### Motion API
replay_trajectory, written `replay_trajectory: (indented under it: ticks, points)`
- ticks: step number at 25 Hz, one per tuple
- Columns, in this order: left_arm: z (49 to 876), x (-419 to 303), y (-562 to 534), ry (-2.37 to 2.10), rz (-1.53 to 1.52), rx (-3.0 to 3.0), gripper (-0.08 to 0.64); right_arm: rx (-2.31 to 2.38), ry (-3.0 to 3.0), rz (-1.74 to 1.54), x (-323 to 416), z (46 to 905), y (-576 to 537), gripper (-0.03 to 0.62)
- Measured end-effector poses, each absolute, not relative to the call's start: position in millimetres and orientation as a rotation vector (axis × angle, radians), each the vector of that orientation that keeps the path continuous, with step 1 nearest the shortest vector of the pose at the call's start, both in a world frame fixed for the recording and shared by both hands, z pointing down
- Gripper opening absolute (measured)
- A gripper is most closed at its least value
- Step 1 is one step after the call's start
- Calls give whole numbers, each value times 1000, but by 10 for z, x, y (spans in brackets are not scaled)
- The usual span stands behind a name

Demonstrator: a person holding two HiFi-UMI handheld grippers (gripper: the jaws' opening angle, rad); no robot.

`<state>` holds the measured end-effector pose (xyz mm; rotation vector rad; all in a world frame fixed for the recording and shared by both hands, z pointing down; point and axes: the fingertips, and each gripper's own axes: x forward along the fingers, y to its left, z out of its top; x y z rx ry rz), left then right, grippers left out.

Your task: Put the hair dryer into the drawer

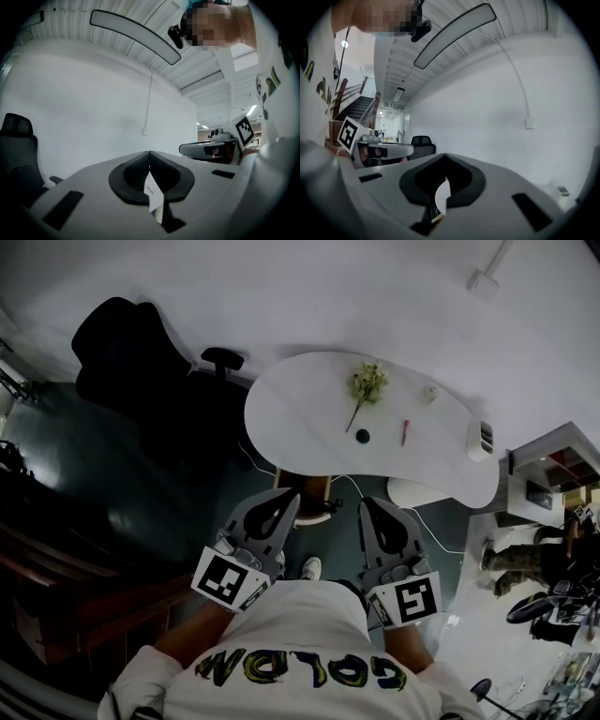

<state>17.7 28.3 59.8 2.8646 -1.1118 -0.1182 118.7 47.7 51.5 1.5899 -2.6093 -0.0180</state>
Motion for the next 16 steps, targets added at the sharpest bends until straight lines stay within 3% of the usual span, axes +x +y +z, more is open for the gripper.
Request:
replay_trajectory:
  ticks: [16]
  points:
    - [557,200,208,-1116,-141,2865,12,1606,-2611,-9,1225,516,408,12]
